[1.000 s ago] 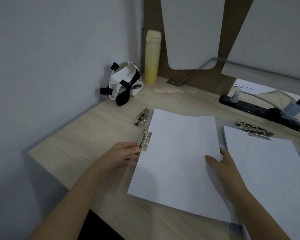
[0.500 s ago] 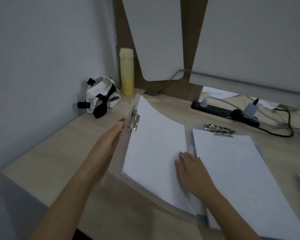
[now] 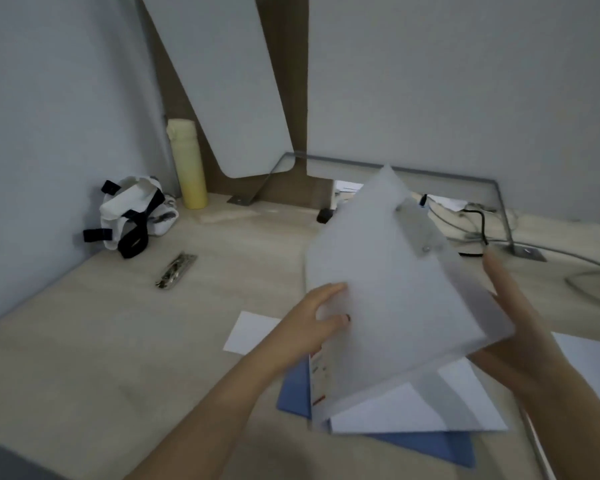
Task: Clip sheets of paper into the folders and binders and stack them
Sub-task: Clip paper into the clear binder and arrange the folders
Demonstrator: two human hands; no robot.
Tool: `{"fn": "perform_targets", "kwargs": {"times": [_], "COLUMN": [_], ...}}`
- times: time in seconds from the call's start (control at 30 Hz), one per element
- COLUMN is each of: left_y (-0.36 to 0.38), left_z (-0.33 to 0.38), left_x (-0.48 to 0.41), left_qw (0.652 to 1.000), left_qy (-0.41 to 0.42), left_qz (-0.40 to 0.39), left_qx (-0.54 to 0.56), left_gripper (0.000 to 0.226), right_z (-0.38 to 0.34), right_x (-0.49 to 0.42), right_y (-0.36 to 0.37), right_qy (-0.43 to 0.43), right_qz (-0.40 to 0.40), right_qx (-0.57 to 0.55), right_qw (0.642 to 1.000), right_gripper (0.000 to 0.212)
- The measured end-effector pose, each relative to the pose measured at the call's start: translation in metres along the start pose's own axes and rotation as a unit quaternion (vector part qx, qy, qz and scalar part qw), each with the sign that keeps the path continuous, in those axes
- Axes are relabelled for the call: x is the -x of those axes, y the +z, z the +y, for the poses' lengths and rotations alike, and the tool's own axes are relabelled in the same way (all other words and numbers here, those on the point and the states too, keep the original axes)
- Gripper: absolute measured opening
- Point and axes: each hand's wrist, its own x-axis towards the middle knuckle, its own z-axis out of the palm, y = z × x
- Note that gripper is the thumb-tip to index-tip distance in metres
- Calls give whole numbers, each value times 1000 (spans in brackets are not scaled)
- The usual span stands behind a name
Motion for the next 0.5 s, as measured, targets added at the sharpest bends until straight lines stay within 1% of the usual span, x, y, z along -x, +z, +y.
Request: {"fn": "perform_targets", "kwargs": {"times": [0.07,0.1,0.13,0.17,0.2,0.23,0.27,0.3,0.33,0.43,0.47,0.5], "left_y": [11,15,18,21,23,25,27,28,27,25,25,27], "left_z": [-9,-12,-14,-14,-16,-16,-17,-20,-21,-21,-21,-21], "left_x": [2,4,5,6,7,8,7,5,5,5,6,8], "left_qw": [999,997,996,995,994,993,991,988,985,979,973,965], "left_qy": [-43,-64,-81,-88,-88,-91,-97,-107,-121,-163,-186,-207], "left_qz": [14,19,29,42,57,69,76,84,82,38,24,11], "left_qx": [-26,-29,-25,-17,0,24,52,73,88,117,137,163], "left_gripper": [55,57,57,50,35,22,19,20,22,9,7,10], "right_z": [0,2,6,11,16,21,25,29,35,56,62,63], "right_x": [9,12,15,17,17,17,16,13,10,2,1,2], "right_y": [-22,-32,-43,-54,-66,-73,-80,-82,-86,-94,-95,-92], "right_qy": [-8,4,24,49,70,88,99,103,112,149,157,164], "right_qz": [36,49,63,80,98,115,137,162,183,229,234,232], "right_qx": [41,63,85,110,137,162,195,238,286,416,444,457], "right_qw": [998,997,994,989,983,976,966,952,934,867,851,843], "right_gripper": [35,31,39,50,54,52,45,37,33,28,28,32]}}
